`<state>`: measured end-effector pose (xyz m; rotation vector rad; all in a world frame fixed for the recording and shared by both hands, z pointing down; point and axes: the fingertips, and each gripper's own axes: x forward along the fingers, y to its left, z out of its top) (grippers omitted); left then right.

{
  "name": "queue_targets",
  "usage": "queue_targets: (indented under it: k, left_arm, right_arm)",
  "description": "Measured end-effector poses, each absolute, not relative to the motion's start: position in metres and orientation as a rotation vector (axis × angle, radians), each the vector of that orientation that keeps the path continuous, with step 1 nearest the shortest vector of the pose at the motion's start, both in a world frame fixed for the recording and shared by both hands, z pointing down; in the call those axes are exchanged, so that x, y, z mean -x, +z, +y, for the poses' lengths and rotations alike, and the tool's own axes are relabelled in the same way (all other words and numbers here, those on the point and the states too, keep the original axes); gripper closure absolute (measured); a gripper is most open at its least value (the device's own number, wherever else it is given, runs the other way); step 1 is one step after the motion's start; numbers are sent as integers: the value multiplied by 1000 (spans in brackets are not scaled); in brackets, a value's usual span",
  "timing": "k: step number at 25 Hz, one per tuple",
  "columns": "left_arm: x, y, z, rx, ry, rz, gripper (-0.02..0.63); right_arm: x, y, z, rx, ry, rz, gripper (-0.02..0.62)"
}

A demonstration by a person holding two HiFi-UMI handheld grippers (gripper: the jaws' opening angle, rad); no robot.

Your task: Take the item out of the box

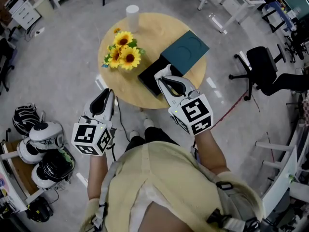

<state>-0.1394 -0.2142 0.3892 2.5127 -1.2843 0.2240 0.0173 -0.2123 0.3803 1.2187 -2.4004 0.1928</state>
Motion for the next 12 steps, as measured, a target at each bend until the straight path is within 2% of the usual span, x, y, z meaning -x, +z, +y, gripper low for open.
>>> queue_targets:
  k: [3, 5, 12]
  left_arm:
    - [139, 386, -216, -2517, 224, -1285, 569]
    - [141, 385, -216, -2514, 225, -1299, 604]
    - [143, 387, -216, -2504, 232, -1311, 606]
  right_arm:
    - [-17, 377, -213, -1221, 210, -2420, 581]
    - [-17, 376, -214, -1217, 230, -2438, 583]
    - [-17, 378, -215, -1208, 248, -2448, 583]
